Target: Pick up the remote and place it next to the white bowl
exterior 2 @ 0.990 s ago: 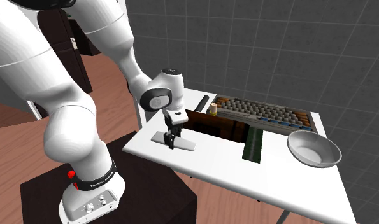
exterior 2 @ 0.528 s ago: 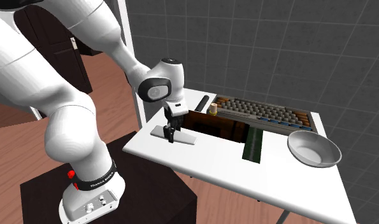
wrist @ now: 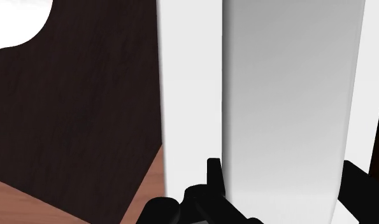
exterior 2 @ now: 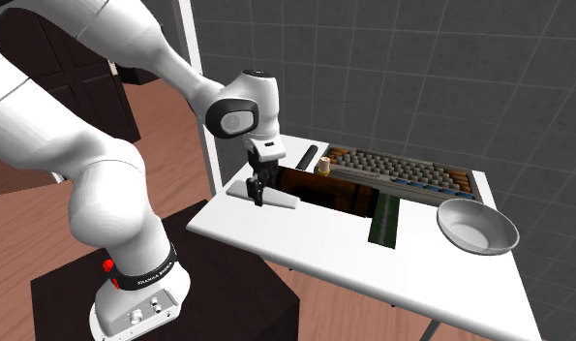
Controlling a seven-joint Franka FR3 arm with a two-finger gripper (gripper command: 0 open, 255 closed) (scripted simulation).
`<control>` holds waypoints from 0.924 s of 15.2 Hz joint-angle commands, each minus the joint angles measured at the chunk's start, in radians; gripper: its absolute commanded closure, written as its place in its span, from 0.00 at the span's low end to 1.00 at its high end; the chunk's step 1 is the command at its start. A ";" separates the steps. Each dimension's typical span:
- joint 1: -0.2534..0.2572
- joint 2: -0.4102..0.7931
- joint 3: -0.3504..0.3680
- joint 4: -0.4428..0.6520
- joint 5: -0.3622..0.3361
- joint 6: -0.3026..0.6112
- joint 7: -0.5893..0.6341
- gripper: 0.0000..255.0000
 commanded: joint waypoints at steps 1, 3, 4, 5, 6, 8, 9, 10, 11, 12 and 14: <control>0.000 -0.032 -0.007 0.012 -0.002 -0.045 -0.003 1.00; 0.001 -0.061 -0.012 0.023 -0.004 -0.085 -0.003 1.00; 0.001 -0.075 -0.014 0.029 -0.005 -0.104 -0.003 1.00; 0.001 -0.088 -0.017 0.036 -0.007 -0.124 -0.003 1.00; 0.002 -0.099 -0.019 0.042 -0.008 -0.141 -0.004 1.00; -0.042 -0.052 -0.053 0.072 -0.043 -0.126 -0.049 1.00; -0.063 -0.028 -0.069 0.089 -0.059 -0.119 -0.071 1.00; -0.083 -0.002 -0.084 0.108 -0.075 -0.113 -0.092 1.00; -0.101 0.024 -0.100 0.128 -0.090 -0.108 -0.112 1.00; -0.118 0.050 -0.115 0.149 -0.104 -0.103 -0.132 1.00; -0.150 0.104 -0.144 0.194 -0.129 -0.095 -0.169 1.00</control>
